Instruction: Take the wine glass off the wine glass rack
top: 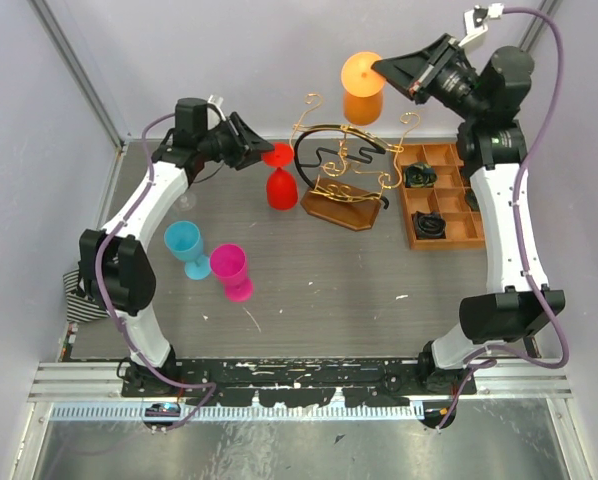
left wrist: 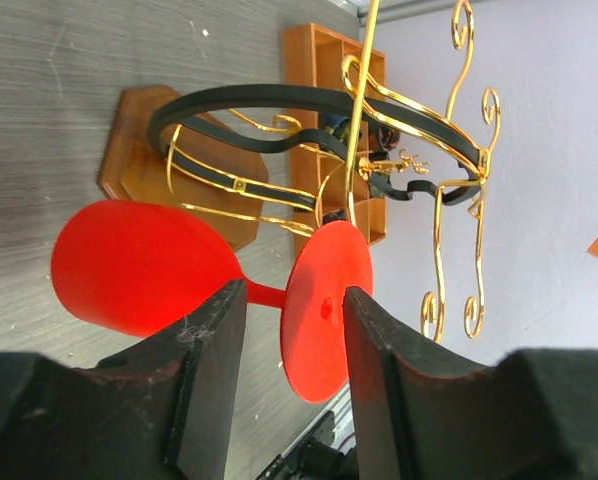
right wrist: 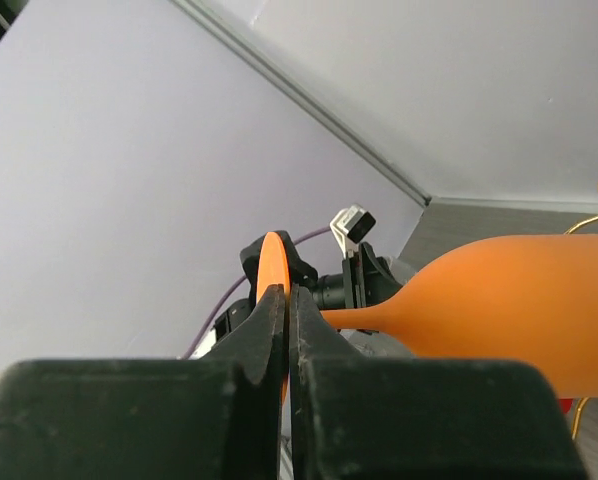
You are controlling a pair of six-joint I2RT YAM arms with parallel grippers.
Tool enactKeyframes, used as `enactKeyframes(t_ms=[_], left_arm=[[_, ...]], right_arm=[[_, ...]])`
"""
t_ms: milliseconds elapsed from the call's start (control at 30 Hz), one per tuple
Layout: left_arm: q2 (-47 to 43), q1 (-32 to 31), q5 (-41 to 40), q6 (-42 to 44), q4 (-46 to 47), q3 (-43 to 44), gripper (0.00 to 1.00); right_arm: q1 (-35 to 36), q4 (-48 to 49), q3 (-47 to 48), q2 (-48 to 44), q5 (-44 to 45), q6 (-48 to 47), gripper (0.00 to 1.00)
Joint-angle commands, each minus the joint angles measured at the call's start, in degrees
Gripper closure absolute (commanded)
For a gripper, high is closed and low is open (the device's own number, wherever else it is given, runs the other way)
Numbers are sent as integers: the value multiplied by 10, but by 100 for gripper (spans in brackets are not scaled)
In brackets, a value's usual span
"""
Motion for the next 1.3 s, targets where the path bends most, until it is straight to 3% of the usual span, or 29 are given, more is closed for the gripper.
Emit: enactKeyframes(t_ms=[0, 200, 433, 667, 1000, 1267], left_arm=[[-27, -4, 27, -12, 33, -18, 52], [-38, -4, 35, -9, 30, -28, 79], [-52, -4, 23, 4, 17, -27, 100], [-59, -4, 15, -12, 20, -21, 100], [-58, -7, 78, -67, 58, -39, 100], [3, -26, 117, -91, 65, 26, 100]], right_arm=[[-27, 41, 5, -33, -18, 17, 99], [-39, 52, -11, -39, -27, 26, 99], [-43, 56, -24, -40, -32, 28, 99], [-47, 60, -35, -46, -36, 30, 99], [-64, 60, -41, -55, -41, 33, 99], [-73, 64, -41, -49, -42, 35, 99]])
